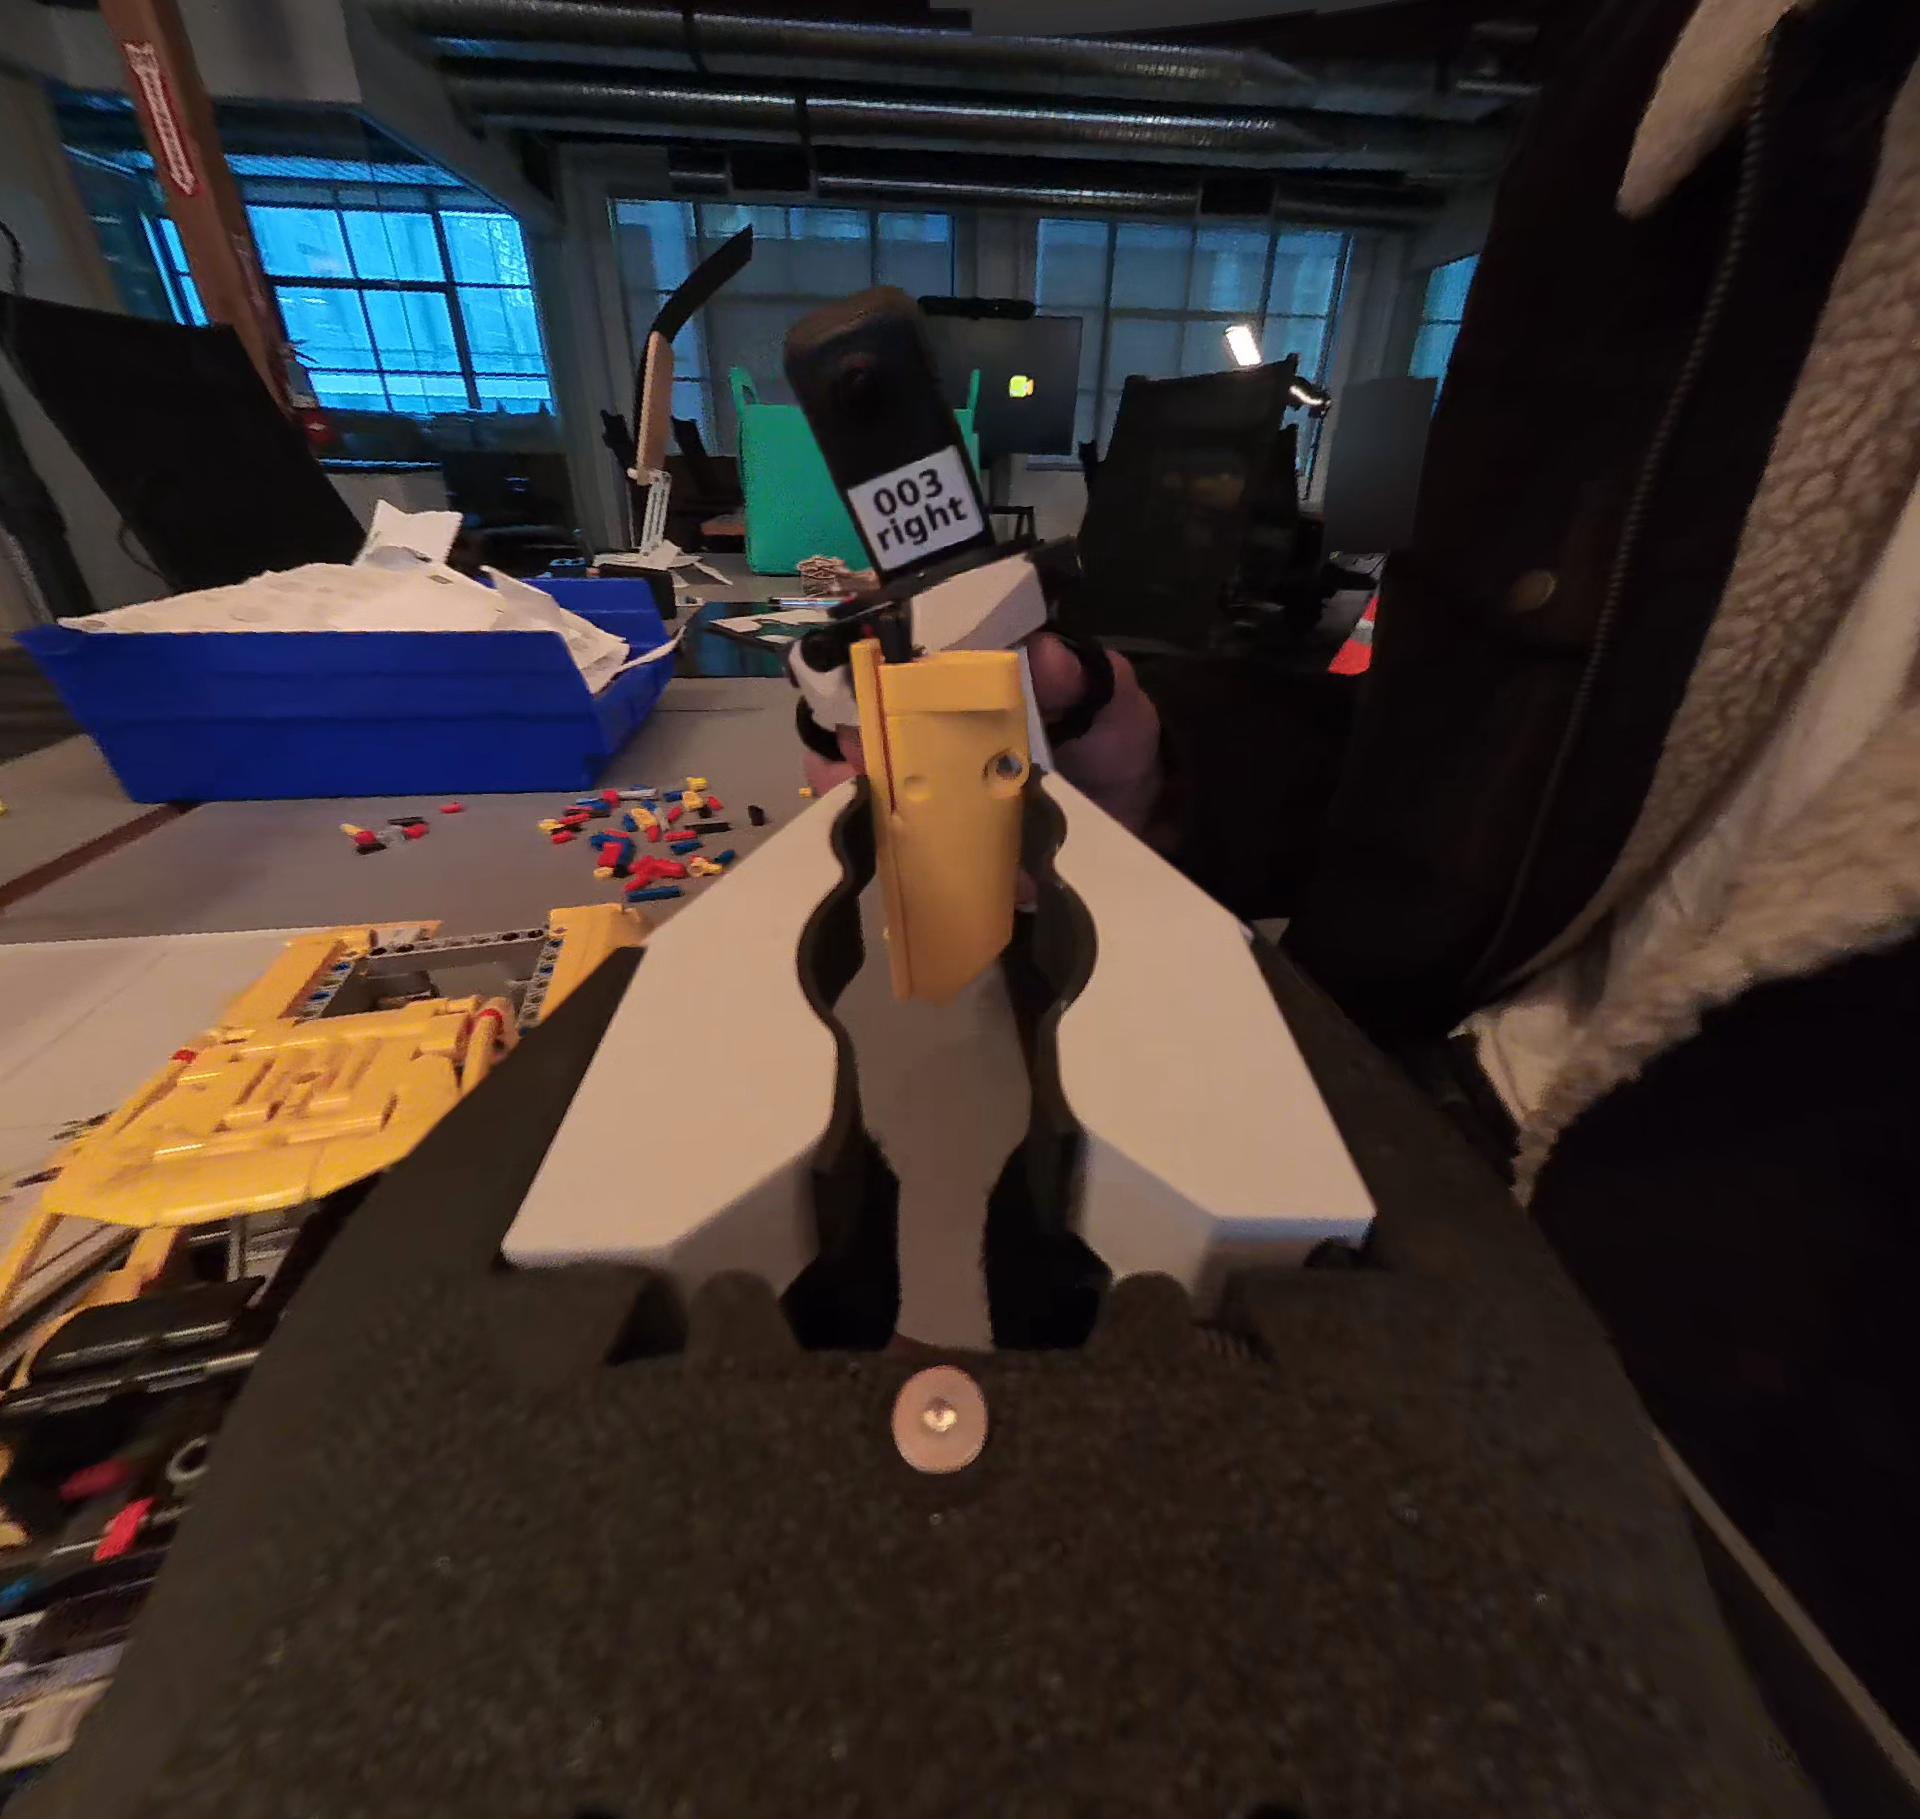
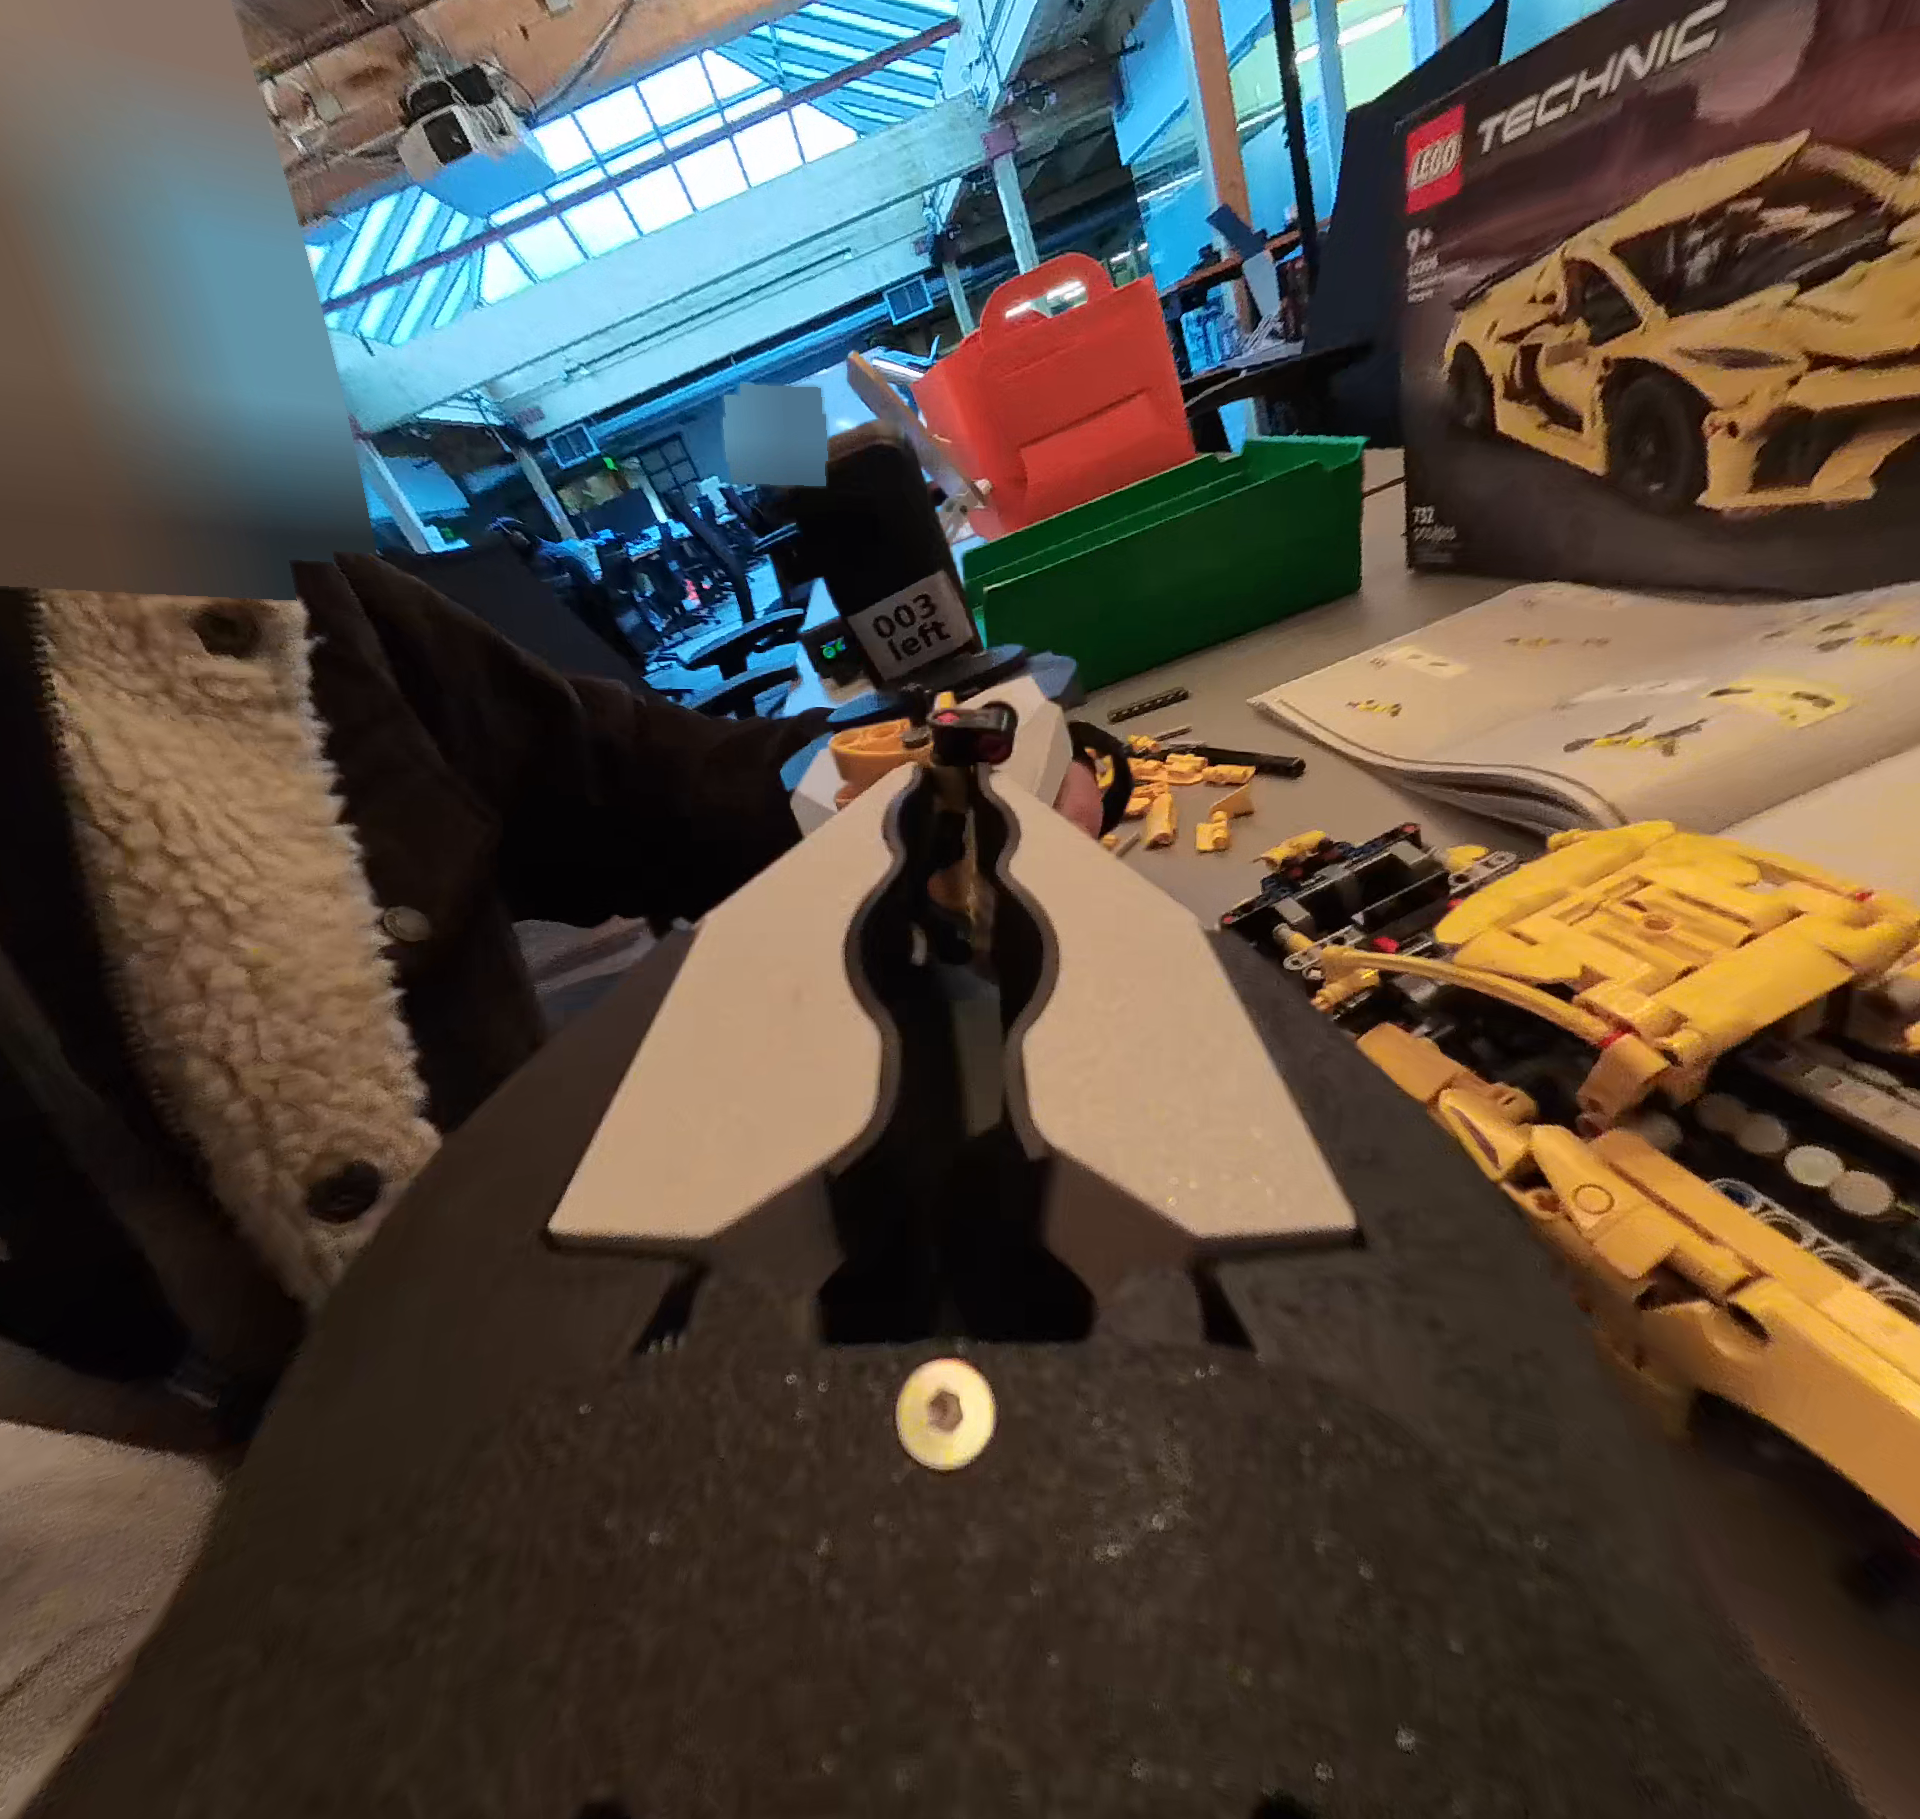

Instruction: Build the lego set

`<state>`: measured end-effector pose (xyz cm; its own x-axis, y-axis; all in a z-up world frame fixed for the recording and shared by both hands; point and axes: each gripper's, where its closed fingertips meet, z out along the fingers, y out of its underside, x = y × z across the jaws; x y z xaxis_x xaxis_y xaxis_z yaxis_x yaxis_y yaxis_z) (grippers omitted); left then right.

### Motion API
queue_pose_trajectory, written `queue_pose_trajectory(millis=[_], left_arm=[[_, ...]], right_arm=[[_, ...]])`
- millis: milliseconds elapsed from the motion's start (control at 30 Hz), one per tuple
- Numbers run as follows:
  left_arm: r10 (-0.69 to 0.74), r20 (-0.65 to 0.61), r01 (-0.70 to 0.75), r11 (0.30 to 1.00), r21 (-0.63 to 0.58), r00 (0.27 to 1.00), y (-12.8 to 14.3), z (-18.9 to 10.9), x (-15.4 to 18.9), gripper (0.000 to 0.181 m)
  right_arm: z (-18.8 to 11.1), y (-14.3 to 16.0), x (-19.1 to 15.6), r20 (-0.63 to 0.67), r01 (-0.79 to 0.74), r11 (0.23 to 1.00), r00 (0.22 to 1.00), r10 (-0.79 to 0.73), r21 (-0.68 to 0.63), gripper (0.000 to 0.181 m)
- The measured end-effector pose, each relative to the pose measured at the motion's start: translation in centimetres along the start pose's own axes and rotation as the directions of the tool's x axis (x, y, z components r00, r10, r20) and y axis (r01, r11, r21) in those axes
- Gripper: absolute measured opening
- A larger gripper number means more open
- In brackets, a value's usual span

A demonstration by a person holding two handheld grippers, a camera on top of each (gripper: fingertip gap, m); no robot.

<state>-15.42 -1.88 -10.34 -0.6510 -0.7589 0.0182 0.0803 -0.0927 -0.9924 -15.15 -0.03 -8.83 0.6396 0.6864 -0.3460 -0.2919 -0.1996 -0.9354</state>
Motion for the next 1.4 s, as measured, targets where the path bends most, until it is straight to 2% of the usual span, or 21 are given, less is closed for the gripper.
queue_pose_trajectory(millis=[167,200,300,367,433,467,500,567,633,667,733,900,967,1067,1167,1233,1300,1400], left_arm=[[0.005,-0.004,-0.005,1.000,0.002,1.000,-0.2,0.1,0.2,0.028],[0.018,0.003,-0.018,1.000,0.006,1.000,-0.3,0.1,0.2,0.028],[0.058,0.051,-0.058,0.998,0.004,0.997,-0.5,0.0,-0.5,0.028],[0.119,0.071,-0.117,0.993,-0.033,0.990,-0.2,-0.1,-0.6,0.028],[0.206,0.107,-0.194,0.975,-0.109,0.973,0.6,0.0,-1.0,0.028],[0.297,0.128,-0.273,0.946,-0.174,0.946,1.3,0.0,-1.3,0.028],[0.419,0.147,-0.372,0.889,-0.266,0.896,2.2,-0.1,-1.8,0.028],[0.649,0.157,-0.529,0.717,-0.453,0.745,3.5,-0.4,-3.1,0.027],[0.774,0.123,-0.590,0.565,-0.576,0.621,4.2,-1.0,-4.0,0.027],[0.800,0.106,-0.598,0.521,-0.609,0.590,4.5,-1.2,-4.2,0.027],[0.833,0.081,-0.614,0.466,-0.637,0.548,4.7,-1.6,-4.3,0.027],[0.842,0.053,-0.528,0.384,-0.757,0.537,6.2,-2.6,-5.8,0.027],[0.860,0.054,-0.492,0.341,-0.801,0.508,6.5,-3.0,-6.4,0.027],[0.903,0.018,-0.481,0.246,-0.842,0.430,6.4,-3.2,-6.8,0.027],[0.950,-0.084,-0.538,0.096,-0.838,0.301,6.5,-2.7,-6.2,0.027],[0.960,-0.124,-0.551,0.036,-0.833,0.251,6.7,-2.6,-6.1,0.027],[0.969,-0.139,-0.554,-0.002,-0.832,0.204,6.5,-2.6,-6.1,0.027],[0.977,-0.107,-0.566,0.017,-0.824,0.185,6.0,-2.3,-5.9,0.027]], right_arm=[[0.0,-0.2,-0.2,0.032,-0.022,0.999,0.999,0.021,0.030,0.007],[0.0,-0.3,-0.4,0.053,-0.026,0.999,0.998,0.024,0.039,0.011],[0.0,-0.8,-1.2,0.146,-0.101,0.992,0.985,0.090,0.071,0.039],[-0.1,-0.7,-1.3,0.164,-0.125,0.991,0.980,0.115,0.055,0.043],[0.0,-0.1,-0.8,0.099,-0.033,0.999,0.995,0.030,0.029,0.041],[0.0,0.3,-0.4,0.055,0.019,1.000,0.998,-0.019,0.005,0.037],[0.1,0.8,0.2,0.021,0.052,0.998,0.998,-0.052,-0.019,0.033],[0.0,1.5,1.1,-0.002,0.069,0.997,0.998,-0.069,-0.044,0.034],[-0.2,2.0,1.8,-0.010,0.055,0.996,0.998,-0.056,-0.069,0.038],[-0.3,2.2,2.1,-0.021,0.053,0.995,0.998,-0.055,-0.087,0.039],[-0.3,2.5,2.7,-0.053,0.060,0.992,0.996,-0.066,-0.109,0.040],[-0.1,2.8,4.6,-0.215,0.071,0.984,0.971,-0.106,-0.161,0.047],[-0.2,3.3,5.4,-0.286,0.073,0.975,0.949,-0.133,-0.208,0.047],[0.1,4.5,5.5,-0.329,0.008,0.964,0.939,-0.099,-0.267,0.045],[0.3,3.9,5.4,-0.348,-0.012,0.976,0.935,-0.066,-0.217,0.043],[0.3,4.2,5.2,-0.332,-0.041,0.971,0.942,-0.041,-0.236,0.035],[0.3,4.7,5.1,-0.319,-0.070,0.963,0.948,-0.017,-0.260,0.031],[-0.1,4.1,5.3,-0.343,-0.052,0.970,0.939,-0.034,-0.238,0.013]])
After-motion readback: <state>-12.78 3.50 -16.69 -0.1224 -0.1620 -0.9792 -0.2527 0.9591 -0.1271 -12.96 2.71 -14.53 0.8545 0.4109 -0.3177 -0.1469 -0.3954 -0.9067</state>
